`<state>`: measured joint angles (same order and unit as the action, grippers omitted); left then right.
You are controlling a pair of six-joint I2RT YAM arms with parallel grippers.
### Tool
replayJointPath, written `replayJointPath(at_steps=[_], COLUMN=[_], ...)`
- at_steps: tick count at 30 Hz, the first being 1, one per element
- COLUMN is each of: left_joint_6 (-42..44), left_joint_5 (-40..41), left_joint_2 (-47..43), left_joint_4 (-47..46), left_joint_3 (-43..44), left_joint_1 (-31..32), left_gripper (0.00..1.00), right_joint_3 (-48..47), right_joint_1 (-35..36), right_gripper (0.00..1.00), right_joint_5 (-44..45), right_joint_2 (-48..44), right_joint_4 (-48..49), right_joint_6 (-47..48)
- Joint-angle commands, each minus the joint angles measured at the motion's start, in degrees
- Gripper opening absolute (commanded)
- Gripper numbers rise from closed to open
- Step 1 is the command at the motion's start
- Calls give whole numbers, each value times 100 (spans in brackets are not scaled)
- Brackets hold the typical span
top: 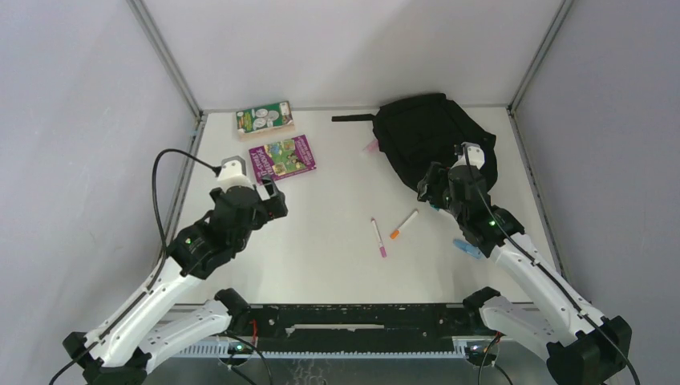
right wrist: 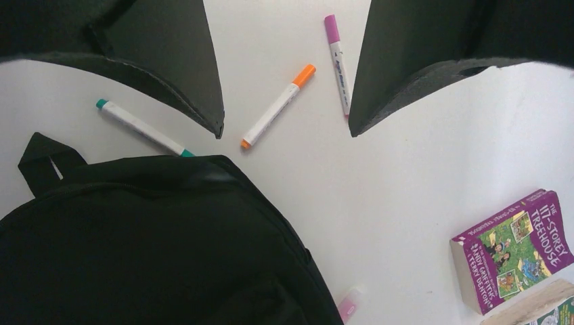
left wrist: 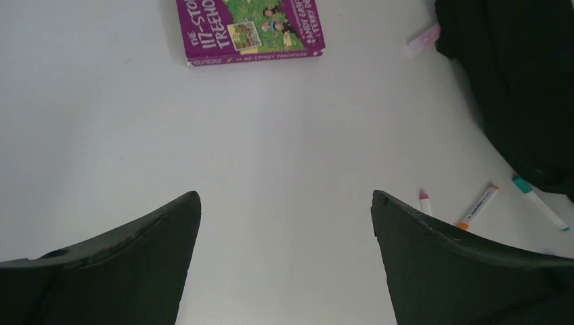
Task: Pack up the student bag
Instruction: Adjust the student bag at the center of the board.
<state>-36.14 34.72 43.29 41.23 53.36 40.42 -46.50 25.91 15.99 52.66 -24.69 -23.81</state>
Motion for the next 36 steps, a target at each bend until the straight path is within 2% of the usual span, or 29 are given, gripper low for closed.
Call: replayJointPath(at_steps=[1, 8, 12, 14, 17, 21, 23, 29, 36], left_joint_6=[-91, 132, 313, 387, 494, 544, 542, 579, 419], left_joint_5=[-47, -619, -1347, -1580, -1522, -1581, -1630, -1678, -1596], left_joint_2=[-44, 156, 509, 716, 1144, 1709, 1866, 1913, 1630], left_joint_4=[-278, -557, -746, -911, -1040, -1046, -1083, -1279, -1188], left_joint_3=[-78, -240, -278, -291, -234, 69, 169, 225, 49], left_joint_1=[-28, -27, 26, 239, 733, 1010, 1061, 1064, 1064], left_gripper=[100, 100, 99, 99, 99, 99, 99, 100, 100], right_joint_3=[-52, -52, -52, -52, -56, -248, -581, -2190, -3450], right_joint_1=[4, 5, 18, 32, 61, 104, 138, 508, 409], right_gripper=[77, 78, 79, 79, 80, 81, 84, 88, 92], right_joint_5=[80, -96, -239, -245, -247, -189, -89, 930, 1608], right_joint_2=[-73, 1, 69, 117, 219, 596, 1040, 3332, 5441], right_joint_4=[61, -91, -328, -429, -407, -238, -267, -644, -804], right_joint_6=[4, 110, 247, 258, 246, 372, 561, 1186, 2016])
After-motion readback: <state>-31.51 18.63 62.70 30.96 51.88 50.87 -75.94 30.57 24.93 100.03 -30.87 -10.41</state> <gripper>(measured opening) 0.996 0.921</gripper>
